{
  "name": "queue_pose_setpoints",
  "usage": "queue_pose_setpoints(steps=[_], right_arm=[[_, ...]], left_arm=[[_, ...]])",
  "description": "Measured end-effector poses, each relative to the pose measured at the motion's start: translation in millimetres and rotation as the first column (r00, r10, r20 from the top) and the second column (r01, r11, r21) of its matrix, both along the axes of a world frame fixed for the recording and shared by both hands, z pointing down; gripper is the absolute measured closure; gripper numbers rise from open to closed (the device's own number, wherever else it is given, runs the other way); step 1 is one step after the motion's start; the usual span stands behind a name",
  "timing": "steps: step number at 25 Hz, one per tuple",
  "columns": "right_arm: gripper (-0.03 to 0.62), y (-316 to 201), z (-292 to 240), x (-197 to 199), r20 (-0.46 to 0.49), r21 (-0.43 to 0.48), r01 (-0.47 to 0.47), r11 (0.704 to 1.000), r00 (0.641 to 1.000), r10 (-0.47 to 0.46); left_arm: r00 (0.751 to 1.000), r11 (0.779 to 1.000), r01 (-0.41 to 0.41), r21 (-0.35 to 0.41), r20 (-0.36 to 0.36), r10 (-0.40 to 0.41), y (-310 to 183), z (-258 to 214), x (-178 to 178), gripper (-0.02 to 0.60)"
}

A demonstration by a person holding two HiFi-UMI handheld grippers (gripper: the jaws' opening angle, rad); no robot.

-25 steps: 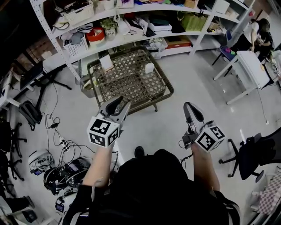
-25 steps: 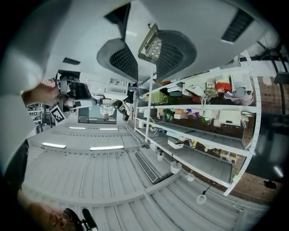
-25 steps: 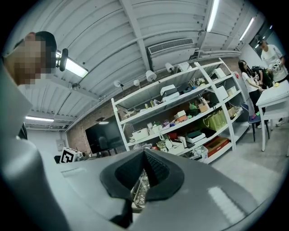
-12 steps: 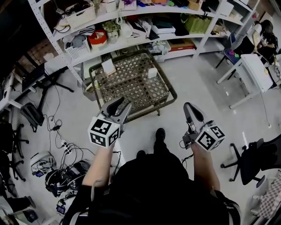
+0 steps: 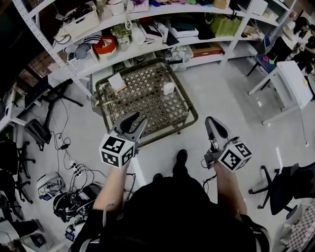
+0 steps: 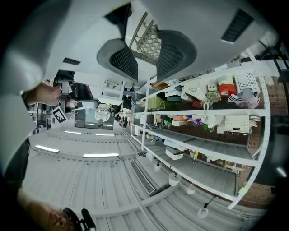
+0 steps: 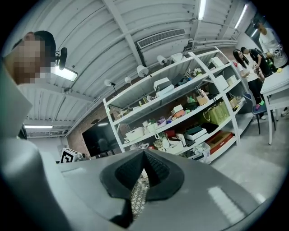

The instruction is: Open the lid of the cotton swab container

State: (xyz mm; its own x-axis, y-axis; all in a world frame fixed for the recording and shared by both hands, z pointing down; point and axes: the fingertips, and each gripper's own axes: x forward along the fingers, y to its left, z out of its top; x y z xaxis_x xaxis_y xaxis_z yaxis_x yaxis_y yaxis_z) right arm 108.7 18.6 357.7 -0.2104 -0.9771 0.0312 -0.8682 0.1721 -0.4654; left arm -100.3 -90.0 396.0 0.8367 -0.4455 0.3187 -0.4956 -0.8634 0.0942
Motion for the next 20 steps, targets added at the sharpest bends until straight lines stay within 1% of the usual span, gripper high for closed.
queue_pose_setpoints(steps=[4,7,10,13,17,20], right_arm=[[0.585,-25.0,-4.6,36.6,-0.024,0.015,0.009,1.0,1.0,-0.008],[0.585,-47.0,-10.1,65.8,-0.037,0.034,0.024,0.999,0.999,-0.023],[0.585,-67.6,-9.7,90.8,-0.04,0.038,0.05,0.998,0.998,-0.048],[0.583,-80.6,-7.7,107.1,-0.054,0.034,0.073,0.997,0.996,-0.071],[0.583,-95.7,-5.1,117.0,-0.122,0.024,0.109,0.994,0.987,-0.105],[0.583,-109.7,-3.5,116.3,-0.107,0.028,0.118,0.993,0.988,-0.115]], left_arm=[[1.0,1.0,0.027,-0.005,0.011,-0.027,-28.8,2.9,32.4,0.453],[0.999,0.999,0.038,-0.008,0.011,-0.038,-46.8,1.8,63.3,0.453],[0.999,0.999,0.041,0.006,0.002,-0.041,-59.7,-5.3,95.2,0.468],[0.999,0.999,0.048,0.023,0.004,-0.048,-67.9,-12.4,119.5,0.476],[0.999,0.997,0.05,0.054,0.008,-0.05,-78.1,-24.2,138.5,0.476],[0.998,0.997,0.06,0.051,0.014,-0.061,-89.2,-21.2,136.1,0.476]])
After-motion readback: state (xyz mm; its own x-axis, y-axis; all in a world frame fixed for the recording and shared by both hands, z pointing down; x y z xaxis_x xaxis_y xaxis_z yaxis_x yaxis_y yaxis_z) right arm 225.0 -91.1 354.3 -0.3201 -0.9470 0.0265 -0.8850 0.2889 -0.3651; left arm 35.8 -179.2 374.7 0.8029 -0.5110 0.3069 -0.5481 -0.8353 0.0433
